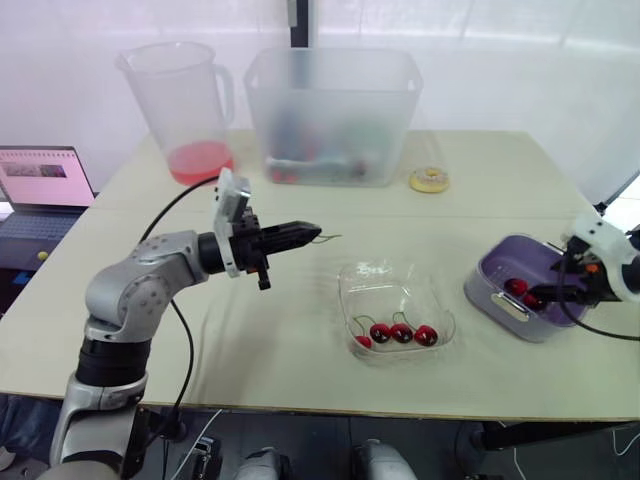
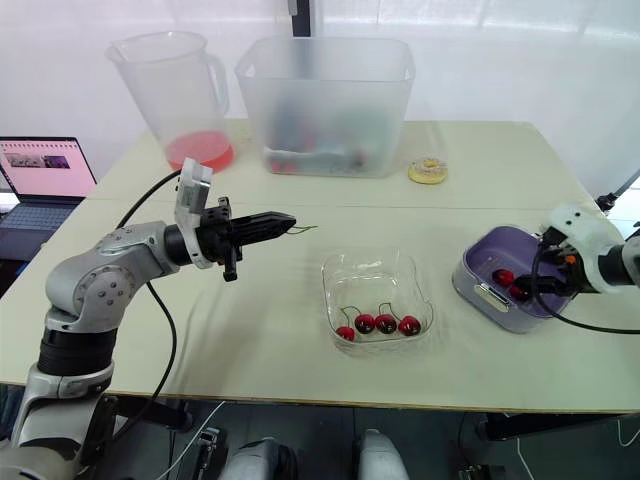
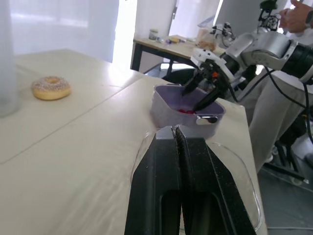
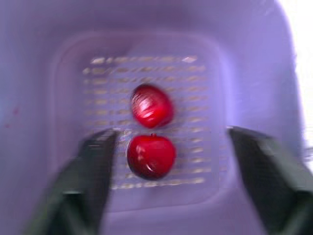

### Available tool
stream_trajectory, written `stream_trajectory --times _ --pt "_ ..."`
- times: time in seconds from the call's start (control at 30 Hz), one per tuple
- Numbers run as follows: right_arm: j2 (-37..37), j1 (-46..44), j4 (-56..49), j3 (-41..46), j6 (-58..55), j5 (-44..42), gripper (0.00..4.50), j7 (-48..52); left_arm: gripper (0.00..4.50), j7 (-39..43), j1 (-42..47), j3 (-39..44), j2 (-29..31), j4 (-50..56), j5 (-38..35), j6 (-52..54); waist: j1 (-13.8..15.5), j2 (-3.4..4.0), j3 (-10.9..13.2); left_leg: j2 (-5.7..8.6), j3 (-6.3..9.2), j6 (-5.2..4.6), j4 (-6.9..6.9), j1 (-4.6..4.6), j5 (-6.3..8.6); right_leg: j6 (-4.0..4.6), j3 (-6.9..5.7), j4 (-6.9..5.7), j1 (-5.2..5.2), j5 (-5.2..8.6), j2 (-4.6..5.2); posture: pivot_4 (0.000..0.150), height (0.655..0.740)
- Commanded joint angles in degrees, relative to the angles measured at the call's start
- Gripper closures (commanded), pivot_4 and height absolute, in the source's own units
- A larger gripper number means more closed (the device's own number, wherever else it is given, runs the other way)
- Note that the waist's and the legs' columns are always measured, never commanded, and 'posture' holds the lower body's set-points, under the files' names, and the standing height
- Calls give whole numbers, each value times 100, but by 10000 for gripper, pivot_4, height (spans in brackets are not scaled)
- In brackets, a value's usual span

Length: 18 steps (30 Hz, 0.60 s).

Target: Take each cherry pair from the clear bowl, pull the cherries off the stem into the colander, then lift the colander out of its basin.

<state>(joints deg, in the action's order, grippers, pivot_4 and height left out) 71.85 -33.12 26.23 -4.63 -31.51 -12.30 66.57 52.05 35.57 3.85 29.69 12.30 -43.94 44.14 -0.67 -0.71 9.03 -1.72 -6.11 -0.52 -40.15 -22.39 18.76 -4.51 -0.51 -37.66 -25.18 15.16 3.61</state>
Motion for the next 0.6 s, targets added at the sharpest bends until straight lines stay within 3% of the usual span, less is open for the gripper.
stream_trajectory --times 0.03,0.2,0.37,0.5,0.6 --pt "242 -341 -48 72 113 257 241 259 45000 -47 -71 192 46 231 -78 -145 -1 3 0 0 0 0 0 0 0 0 0 0 -1 0 0 1500 7131" --pt "451 -841 -858 410 -519 -193 241 935 45000 -213 -221 241 92 339 -220 8 -8 9 3 -1 1 1 1 0 0 0 -1 -1 -1 0 3 1500 7131" --pt "566 -1574 -2420 811 -2367 -2069 241 2217 45000 -393 -421 247 207 495 -330 242 -4 11 4 -7 7 1 4 2 0 1 0 -3 -3 0 5 1500 7131" --pt "-52 -2188 -3171 901 -2891 -3053 241 2264 45000 -486 -615 329 389 560 -391 426 -1 5 5 -8 11 2 4 2 0 2 -1 -3 -1 -1 9 1500 7131" --pt "-655 -2466 -3376 896 -2956 -3312 241 1873 45000 -606 -846 438 487 585 -456 558 -1 5 5 -6 11 1 2 2 0 3 -1 -1 3 -1 15 1500 7131"
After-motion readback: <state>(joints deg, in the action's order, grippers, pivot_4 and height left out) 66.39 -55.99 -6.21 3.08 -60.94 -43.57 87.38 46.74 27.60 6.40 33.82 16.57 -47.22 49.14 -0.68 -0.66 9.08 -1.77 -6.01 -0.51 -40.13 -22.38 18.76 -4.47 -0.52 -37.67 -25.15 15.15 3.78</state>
